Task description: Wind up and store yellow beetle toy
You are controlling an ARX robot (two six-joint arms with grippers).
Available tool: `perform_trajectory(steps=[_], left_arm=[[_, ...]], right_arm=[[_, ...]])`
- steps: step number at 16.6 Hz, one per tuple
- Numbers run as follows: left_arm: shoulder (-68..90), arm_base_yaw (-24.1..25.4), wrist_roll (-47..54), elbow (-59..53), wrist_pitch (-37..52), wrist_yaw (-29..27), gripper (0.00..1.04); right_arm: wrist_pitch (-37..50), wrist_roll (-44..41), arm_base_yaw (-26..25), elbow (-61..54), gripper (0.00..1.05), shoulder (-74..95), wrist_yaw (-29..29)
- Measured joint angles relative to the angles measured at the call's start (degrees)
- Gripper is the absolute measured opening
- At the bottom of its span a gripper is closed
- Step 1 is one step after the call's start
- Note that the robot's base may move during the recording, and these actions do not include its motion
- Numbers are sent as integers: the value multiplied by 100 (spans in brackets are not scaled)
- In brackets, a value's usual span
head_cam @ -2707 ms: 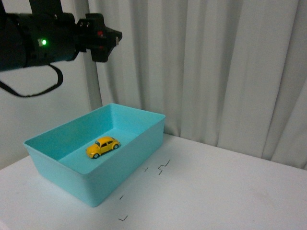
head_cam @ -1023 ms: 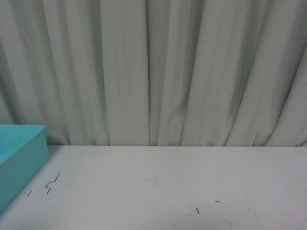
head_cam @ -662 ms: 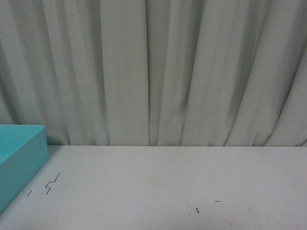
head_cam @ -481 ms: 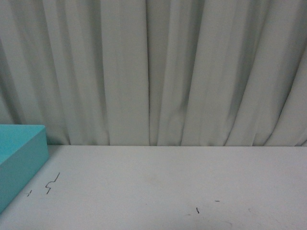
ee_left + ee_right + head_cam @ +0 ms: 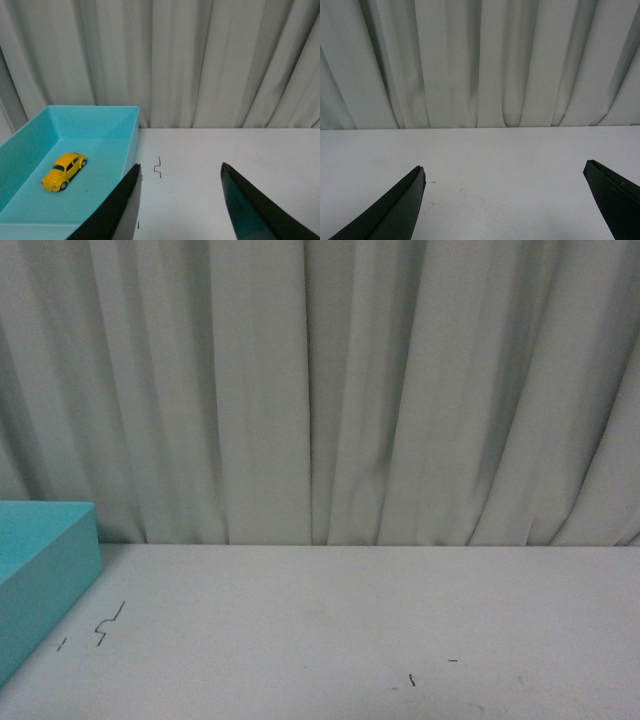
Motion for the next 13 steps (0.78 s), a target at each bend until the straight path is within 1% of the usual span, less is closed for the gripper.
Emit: perform_trajectory(steps=[4, 13], left_arm=[[0, 0, 0, 0, 0, 0, 98], [0, 0, 2, 0, -2, 0, 98]], right_arm=[[-2, 0, 0, 0, 98, 0, 0], [-7, 0, 0, 0, 98, 0, 0]])
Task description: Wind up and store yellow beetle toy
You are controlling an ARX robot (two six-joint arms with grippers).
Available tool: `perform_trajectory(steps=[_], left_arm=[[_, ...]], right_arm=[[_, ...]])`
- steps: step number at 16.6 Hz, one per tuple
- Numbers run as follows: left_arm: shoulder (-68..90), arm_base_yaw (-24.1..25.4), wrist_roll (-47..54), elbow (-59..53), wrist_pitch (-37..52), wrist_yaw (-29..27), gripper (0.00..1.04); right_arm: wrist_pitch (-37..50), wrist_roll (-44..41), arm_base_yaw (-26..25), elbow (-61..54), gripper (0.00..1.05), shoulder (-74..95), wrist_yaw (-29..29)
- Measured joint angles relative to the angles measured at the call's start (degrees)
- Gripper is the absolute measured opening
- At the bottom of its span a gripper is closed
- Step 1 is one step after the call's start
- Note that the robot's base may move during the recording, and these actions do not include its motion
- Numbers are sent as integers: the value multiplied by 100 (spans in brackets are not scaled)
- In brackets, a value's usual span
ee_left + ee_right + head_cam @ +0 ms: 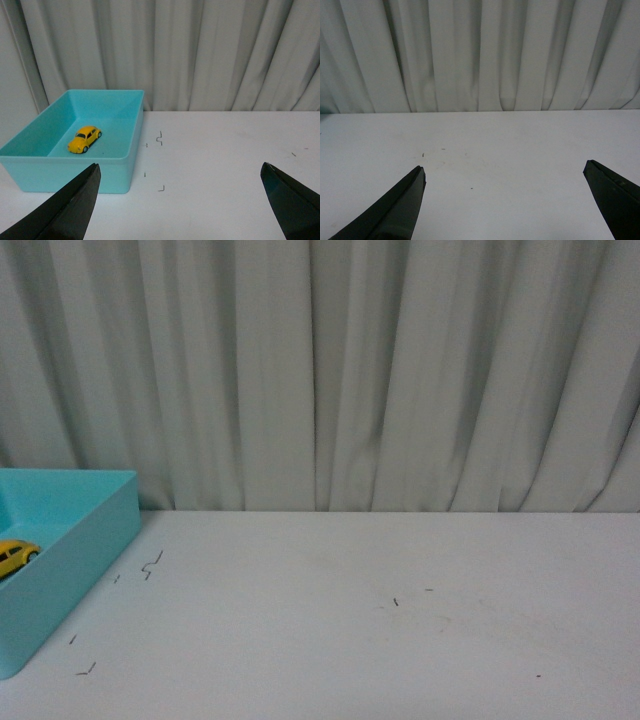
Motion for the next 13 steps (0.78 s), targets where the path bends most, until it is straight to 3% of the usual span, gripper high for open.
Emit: perform_trajectory(steps=[13], left_arm=[[0, 0, 0, 0, 0, 0, 98]], right_arm=[[7, 0, 0, 0, 98, 0, 0]])
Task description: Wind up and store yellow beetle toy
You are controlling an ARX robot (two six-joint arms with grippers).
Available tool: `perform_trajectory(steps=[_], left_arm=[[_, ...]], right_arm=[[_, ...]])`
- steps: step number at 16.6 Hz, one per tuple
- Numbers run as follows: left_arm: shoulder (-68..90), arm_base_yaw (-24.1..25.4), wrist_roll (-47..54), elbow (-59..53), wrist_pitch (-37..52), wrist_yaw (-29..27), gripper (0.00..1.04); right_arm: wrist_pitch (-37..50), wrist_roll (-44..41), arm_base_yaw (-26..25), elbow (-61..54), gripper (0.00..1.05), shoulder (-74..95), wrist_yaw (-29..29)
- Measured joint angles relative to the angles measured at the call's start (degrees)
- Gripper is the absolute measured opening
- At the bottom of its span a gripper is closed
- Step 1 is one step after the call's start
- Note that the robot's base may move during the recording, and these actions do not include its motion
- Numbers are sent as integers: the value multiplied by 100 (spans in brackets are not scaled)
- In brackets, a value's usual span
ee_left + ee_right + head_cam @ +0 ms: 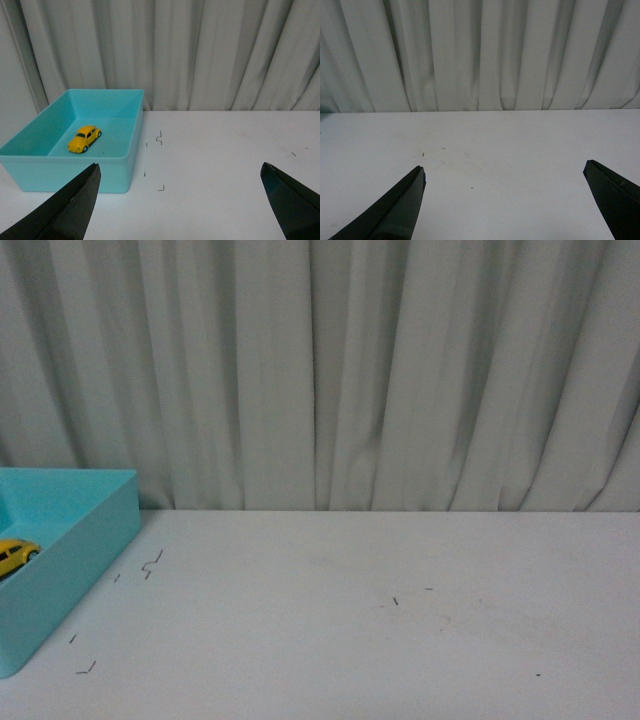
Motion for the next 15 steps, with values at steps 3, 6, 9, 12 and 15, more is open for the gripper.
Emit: perform_trajectory(steps=[3, 6, 9, 12, 15], left_arm=[[0, 0, 0, 0, 0, 0, 98], [0, 0, 0, 0, 0, 0, 98], [0, 0, 0, 0, 7, -2, 98], [0, 0, 0, 0, 13, 4, 98], [0, 0, 2, 0, 2, 11, 98]], right_arm=[[0, 0, 0, 0, 98, 0, 0], [0, 0, 0, 0, 98, 0, 0], [4, 0, 0, 0, 98, 0, 0], [0, 0, 0, 0, 98, 0, 2], [0, 2, 0, 0, 98, 0, 0]])
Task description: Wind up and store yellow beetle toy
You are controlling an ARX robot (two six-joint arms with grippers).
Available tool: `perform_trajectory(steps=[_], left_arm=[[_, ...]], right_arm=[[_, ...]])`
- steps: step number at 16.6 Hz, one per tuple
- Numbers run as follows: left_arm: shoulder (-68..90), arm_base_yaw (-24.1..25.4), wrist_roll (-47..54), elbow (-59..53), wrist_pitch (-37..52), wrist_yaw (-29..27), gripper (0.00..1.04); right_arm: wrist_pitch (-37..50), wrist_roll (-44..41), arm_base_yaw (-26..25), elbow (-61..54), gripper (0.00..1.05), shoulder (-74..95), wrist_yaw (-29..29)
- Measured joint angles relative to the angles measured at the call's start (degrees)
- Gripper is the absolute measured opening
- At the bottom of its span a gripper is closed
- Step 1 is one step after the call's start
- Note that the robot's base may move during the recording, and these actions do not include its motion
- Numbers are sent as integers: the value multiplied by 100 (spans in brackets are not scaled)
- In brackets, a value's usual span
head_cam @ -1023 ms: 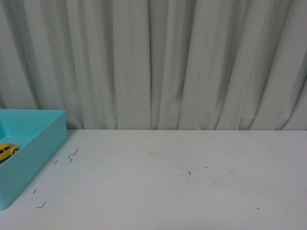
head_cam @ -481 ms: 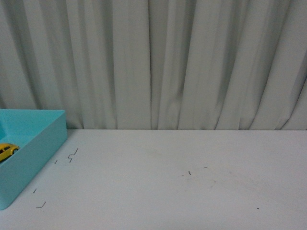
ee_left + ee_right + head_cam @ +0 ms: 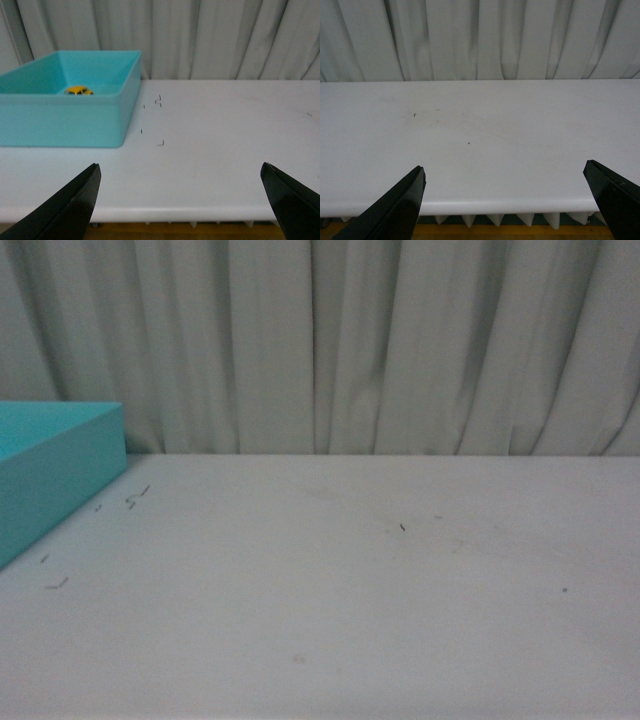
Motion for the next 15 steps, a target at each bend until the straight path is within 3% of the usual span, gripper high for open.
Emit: perform_trajectory(steps=[15], left_arm=[[0, 0, -2, 0, 2, -17, 98]], right_arm=[[0, 2, 0, 0, 98, 2, 0]])
